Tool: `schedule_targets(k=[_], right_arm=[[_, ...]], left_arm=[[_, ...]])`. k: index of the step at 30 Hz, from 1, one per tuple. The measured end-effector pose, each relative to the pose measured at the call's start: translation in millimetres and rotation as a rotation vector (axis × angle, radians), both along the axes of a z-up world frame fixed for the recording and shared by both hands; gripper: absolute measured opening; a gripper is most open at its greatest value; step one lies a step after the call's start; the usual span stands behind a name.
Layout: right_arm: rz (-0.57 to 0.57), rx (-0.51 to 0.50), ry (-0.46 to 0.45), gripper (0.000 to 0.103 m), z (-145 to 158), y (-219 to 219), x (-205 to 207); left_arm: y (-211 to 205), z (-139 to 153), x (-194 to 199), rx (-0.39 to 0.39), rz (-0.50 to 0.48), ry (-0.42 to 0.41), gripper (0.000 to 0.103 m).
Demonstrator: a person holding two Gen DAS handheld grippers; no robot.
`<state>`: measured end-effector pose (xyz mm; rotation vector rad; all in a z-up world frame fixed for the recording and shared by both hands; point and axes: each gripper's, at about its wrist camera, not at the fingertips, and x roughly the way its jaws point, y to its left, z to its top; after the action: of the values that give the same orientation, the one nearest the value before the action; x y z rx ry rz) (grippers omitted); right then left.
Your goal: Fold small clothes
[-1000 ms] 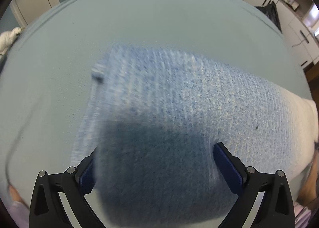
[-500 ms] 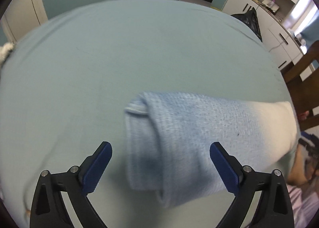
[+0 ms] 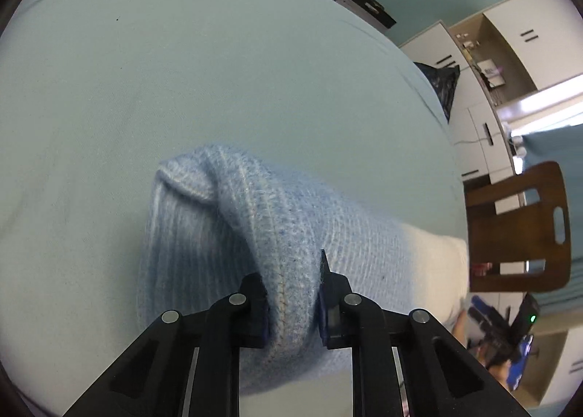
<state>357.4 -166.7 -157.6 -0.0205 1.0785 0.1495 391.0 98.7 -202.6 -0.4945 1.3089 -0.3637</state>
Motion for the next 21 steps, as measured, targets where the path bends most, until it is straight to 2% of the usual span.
schedule_targets(k=[3,5,6,8,9,11,12,14,15,17,18,21], right_arm=[[-0.048,0.069,-0.031,0.07,12.5,-6.2,-0.1],[-0.076,0.093,-0.017,0.07,8.7,-8.4,4.1],[-0.091,0.105,-0.003,0.07,4.9,-9.2,8.9],[-0.101,0.113,0.014,0.07,-0.7,-4.0,15.0],[-0.101,0.106,0.019,0.07,-2.6,-2.9,18.4],[-0.097,0.094,0.029,0.07,-4.7,3.9,22.9],[-0.091,0.104,0.033,0.07,-4.5,9.2,24.4],[-0.075,0.112,0.027,0.07,-2.0,20.6,27.5],[-0.071,0.108,0.022,0.07,-1.9,22.9,31.7],[-0.066,0.089,0.008,0.07,-0.8,35.0,37.4],[-0.072,0.08,0.003,0.07,-1.4,40.9,41.8],[-0.101,0.078,-0.036,0.071,-0.7,55.2,48.2]], left_arm=[[8.4,-30.2,8.7,0.044,0.031,0.078,0.018],[11.6,-49.2,10.0,0.064,0.063,0.116,0.027],[8.6,-52.2,2.4,0.082,0.074,0.126,0.034],[4.1,-47.6,-5.9,0.15,0.081,0.147,0.068],[-1.6,-40.9,-10.0,0.171,0.059,0.145,0.073],[-16.7,-6.6,-18.5,0.215,-0.014,0.066,0.081],[-26.7,13.2,-21.6,0.253,-0.043,-0.01,0.085],[-46.8,43.8,-26.9,0.331,-0.063,-0.163,0.103],[-58.0,56.0,-31.5,0.356,-0.065,-0.242,0.103],[-89.3,57.4,-36.5,0.404,-0.093,-0.327,0.103],[-110.3,52.1,-33.7,0.423,-0.126,-0.34,0.103],[-155.5,15.7,-25.1,0.493,-0.194,-0.3,0.103]])
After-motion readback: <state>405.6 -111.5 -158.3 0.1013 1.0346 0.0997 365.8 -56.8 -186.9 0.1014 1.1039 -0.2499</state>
